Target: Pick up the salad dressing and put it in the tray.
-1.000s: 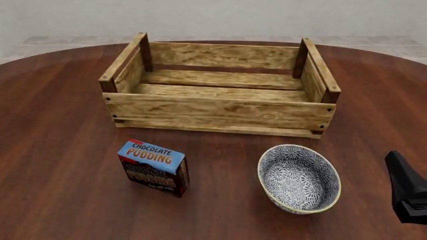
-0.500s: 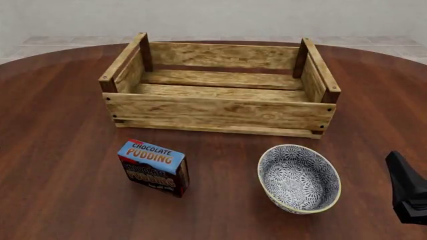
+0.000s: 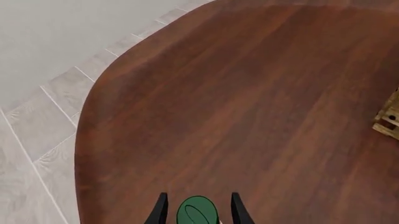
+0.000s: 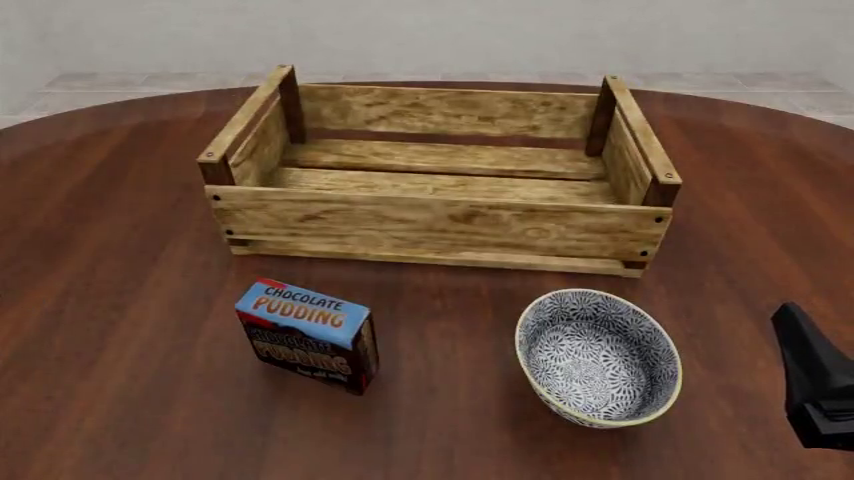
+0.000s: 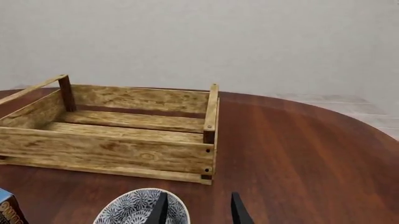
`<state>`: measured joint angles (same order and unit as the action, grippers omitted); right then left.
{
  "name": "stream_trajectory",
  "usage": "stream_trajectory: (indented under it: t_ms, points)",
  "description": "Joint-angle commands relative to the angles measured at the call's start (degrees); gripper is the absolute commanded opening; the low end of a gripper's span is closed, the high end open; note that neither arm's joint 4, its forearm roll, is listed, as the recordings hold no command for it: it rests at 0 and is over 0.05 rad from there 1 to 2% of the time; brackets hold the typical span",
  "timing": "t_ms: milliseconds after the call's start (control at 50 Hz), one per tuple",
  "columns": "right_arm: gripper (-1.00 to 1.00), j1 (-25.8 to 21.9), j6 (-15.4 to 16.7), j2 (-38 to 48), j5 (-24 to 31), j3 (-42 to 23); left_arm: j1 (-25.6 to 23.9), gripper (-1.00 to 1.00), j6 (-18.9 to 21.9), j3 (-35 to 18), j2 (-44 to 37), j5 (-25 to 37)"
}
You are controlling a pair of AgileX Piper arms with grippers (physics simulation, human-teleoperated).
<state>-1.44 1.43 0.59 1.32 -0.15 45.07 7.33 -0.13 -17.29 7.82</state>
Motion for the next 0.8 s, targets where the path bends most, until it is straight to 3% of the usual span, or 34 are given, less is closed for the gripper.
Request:
stream_trajectory:
  t_ms: [20, 340, 360, 400, 440, 800]
  points:
    - [1.00, 0.1, 0.1, -0.1, 0.1, -0.1, -0.4, 1.00, 0.5, 0.1, 0.6, 2.7]
    - [1.00, 0.3, 0.2, -0.5, 0.1, 0.1, 0.3, 1.00, 0.8, 0.1, -2.9, 2.6]
    - [1.00, 0.3, 0.2, -0.5, 0.2, 0.1, 0.3, -1.00, 0.6, 0.1, -4.7, 1.1]
    - [1.00, 0.2, 0.2, -0.5, 0.2, 0.1, -0.2, -1.00, 0.3, 0.1, -1.1, 3.8]
    - [1.00, 0.3, 0.3, -0.5, 0.2, 0.1, 0.4, -1.00, 0.6, 0.1, -4.2, 1.1]
    - [1.00, 0.5, -0.2, -0.4, 0.1, -0.1, -1.5, -1.00, 0.3, 0.1, 2.9, 5.6]
